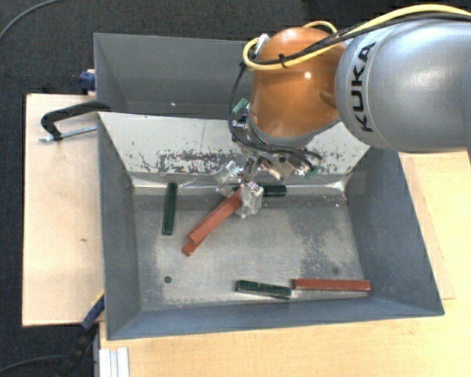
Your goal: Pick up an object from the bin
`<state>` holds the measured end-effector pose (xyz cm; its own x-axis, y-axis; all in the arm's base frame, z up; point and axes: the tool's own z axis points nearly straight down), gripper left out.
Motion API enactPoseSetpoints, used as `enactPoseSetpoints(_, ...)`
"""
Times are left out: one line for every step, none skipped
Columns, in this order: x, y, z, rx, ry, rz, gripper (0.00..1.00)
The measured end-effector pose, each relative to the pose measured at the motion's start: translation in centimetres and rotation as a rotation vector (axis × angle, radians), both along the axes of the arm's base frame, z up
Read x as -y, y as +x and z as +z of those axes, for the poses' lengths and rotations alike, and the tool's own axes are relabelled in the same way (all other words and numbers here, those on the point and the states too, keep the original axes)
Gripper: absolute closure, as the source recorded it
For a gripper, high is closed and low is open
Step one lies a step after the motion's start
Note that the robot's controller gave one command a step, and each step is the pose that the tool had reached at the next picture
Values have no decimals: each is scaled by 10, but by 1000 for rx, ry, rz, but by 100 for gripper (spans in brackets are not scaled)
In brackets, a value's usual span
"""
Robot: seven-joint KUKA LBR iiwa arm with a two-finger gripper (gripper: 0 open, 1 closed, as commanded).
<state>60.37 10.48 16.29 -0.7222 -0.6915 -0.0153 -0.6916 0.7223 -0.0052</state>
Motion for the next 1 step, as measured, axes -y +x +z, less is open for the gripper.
enactPoseSetpoints(-21, -4, 54, -1, -1, 11, 100)
